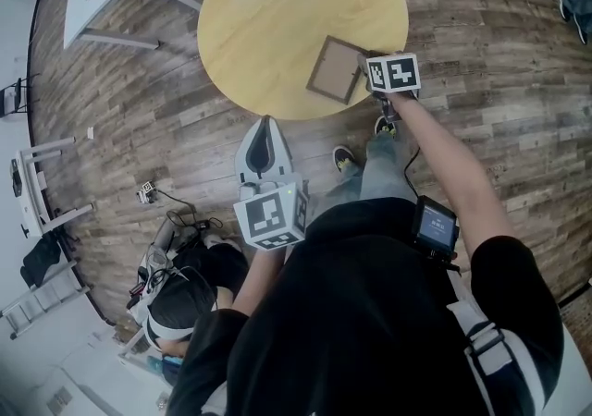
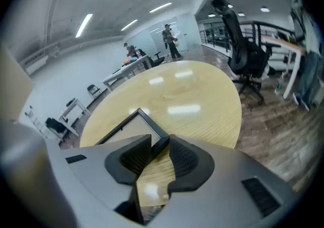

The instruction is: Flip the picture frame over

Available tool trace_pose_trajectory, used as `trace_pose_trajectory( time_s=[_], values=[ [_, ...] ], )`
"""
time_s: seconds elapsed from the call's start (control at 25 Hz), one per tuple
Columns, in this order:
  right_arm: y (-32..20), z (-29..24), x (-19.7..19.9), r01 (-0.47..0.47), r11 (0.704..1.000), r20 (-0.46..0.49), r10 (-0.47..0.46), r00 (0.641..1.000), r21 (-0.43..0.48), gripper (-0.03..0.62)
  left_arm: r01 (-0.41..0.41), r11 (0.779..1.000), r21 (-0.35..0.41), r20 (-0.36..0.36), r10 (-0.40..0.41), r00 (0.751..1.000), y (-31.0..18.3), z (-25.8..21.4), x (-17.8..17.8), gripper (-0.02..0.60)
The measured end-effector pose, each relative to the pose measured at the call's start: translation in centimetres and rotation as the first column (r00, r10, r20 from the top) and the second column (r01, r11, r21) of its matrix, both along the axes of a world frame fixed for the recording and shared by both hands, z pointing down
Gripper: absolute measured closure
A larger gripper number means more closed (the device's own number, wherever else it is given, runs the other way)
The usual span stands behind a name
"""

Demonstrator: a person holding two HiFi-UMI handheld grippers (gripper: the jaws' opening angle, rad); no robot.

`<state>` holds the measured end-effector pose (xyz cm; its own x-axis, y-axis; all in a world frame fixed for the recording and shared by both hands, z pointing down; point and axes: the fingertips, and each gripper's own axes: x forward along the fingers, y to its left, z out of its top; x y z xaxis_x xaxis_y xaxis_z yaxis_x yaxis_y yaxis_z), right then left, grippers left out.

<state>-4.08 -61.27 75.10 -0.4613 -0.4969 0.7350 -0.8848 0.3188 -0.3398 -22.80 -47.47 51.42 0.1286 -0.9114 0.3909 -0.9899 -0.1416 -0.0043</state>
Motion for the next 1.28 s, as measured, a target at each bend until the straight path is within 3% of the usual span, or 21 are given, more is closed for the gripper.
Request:
trace_pose_trajectory(
  time_s=[0.08, 0.16, 0.36, 0.44, 0.56, 0.72, 0.88, 1.04, 1.16, 1.2, 1.28],
  values=[
    [-0.3, 0.0, -0.4, 0.097, 0.993, -0.111, -0.089, 0.990, 0.071, 0.484, -0.007, 1.000, -0.007, 0.001, 0.007, 1.000, 0.1, 0.3, 0.2, 0.560],
    [-0.5, -0.1, -1.4, 0.223, 0.966, -0.232, -0.189, 0.954, 0.129, 0.504, -0.010, 1.000, -0.012, 0.002, 0.010, 1.000, 0.0, 0.4, 0.2, 0.559],
    [-0.2, 0.2, -4.0, 0.540, 0.828, -0.533, -0.393, 0.749, 0.150, 0.573, -0.011, 1.000, -0.010, 0.001, 0.011, 1.000, -0.2, 0.5, 0.1, 0.558],
    [-0.2, 0.6, -4.6, 0.599, 0.791, -0.578, -0.432, 0.692, 0.126, 0.574, -0.010, 1.000, -0.008, 0.000, 0.010, 1.000, -0.3, 0.4, 0.0, 0.559],
    [-0.1, 0.4, -5.5, 0.642, 0.759, -0.581, -0.475, 0.661, 0.110, 0.574, -0.005, 1.000, 0.000, -0.002, 0.005, 1.000, -0.1, 0.2, -0.1, 0.558],
    [-0.1, -4.5, -8.6, 0.659, 0.711, -0.527, -0.473, 0.706, 0.246, 0.574, -0.005, 1.000, 0.017, -0.008, 0.005, 1.000, -0.1, -0.3, -0.2, 0.558],
    [1.2, -12.5, -12.0, 0.680, 0.601, -0.486, -0.484, 0.728, 0.420, 0.574, -0.015, 0.998, 0.053, -0.014, 0.016, 1.000, -0.5, -1.5, 0.2, 0.560],
    [3.4, -22.4, -13.4, 0.606, 0.513, -0.399, -0.463, 0.792, 0.608, 0.574, -0.022, 0.993, 0.112, -0.036, 0.026, 0.999, -0.7, -3.7, 0.5, 0.559],
    [5.0, -29.2, -12.0, 0.483, 0.500, -0.295, -0.409, 0.863, 0.719, 0.574, -0.031, 0.987, 0.158, -0.057, 0.041, 0.998, -0.6, -5.6, 0.8, 0.559],
    [5.4, -30.9, -11.3, 0.430, 0.510, -0.250, -0.385, 0.889, 0.745, 0.574, -0.033, 0.984, 0.172, -0.064, 0.045, 0.997, -0.6, -6.3, 0.9, 0.560],
    [6.3, -33.1, -9.2, 0.306, 0.560, -0.140, -0.319, 0.937, 0.770, 0.574, -0.039, 0.980, 0.195, -0.075, 0.054, 0.996, -0.6, -7.3, 1.1, 0.560]
  ],
)
